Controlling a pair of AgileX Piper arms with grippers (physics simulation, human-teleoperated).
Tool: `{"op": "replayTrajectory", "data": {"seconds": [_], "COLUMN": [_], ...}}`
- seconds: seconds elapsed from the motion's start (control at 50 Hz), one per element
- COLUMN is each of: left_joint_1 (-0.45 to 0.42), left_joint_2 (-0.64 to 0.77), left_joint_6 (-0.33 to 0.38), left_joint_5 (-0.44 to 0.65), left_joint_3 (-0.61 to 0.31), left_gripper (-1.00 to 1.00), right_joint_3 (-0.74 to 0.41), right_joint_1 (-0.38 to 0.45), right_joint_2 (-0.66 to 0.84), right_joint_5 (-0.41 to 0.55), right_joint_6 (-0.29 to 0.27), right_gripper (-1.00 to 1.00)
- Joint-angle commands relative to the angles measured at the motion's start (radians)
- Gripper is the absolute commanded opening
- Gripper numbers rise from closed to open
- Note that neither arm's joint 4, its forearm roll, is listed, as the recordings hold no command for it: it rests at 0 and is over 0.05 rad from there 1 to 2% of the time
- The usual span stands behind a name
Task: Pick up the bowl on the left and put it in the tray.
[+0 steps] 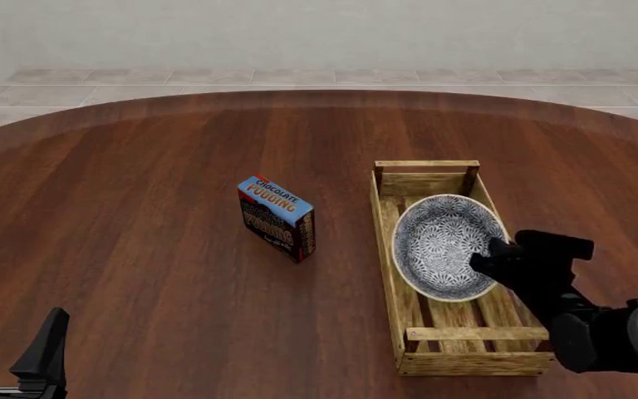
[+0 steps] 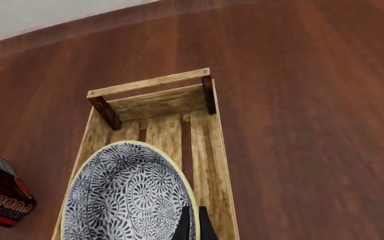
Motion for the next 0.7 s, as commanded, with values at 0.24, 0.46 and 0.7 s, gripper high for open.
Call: {"op": "replayTrajectory", "data": {"seconds": [0.24, 0.46, 0.7], "left_joint_1": [0.000, 0.000, 0.000], "left_joint_2": [0.000, 0.000, 0.000], "left_joint_6": [0.000, 0.000, 0.000], "left_joint_5": [0.000, 0.000, 0.000], "left_joint_3": [0.000, 0.000, 0.000], "left_gripper": [1.00, 1.00, 1.00], "right_joint_3": [0.021, 0.012, 0.008], "right_joint_1": [0.049, 0.054, 0.064], "right_joint_2": [0.039, 0.063, 0.077], "right_joint_5": [0.002, 0.000, -0.002], "right_joint_6": [0.047, 0.065, 0.078], "right_gripper": [-1.00, -1.00, -1.00]}}
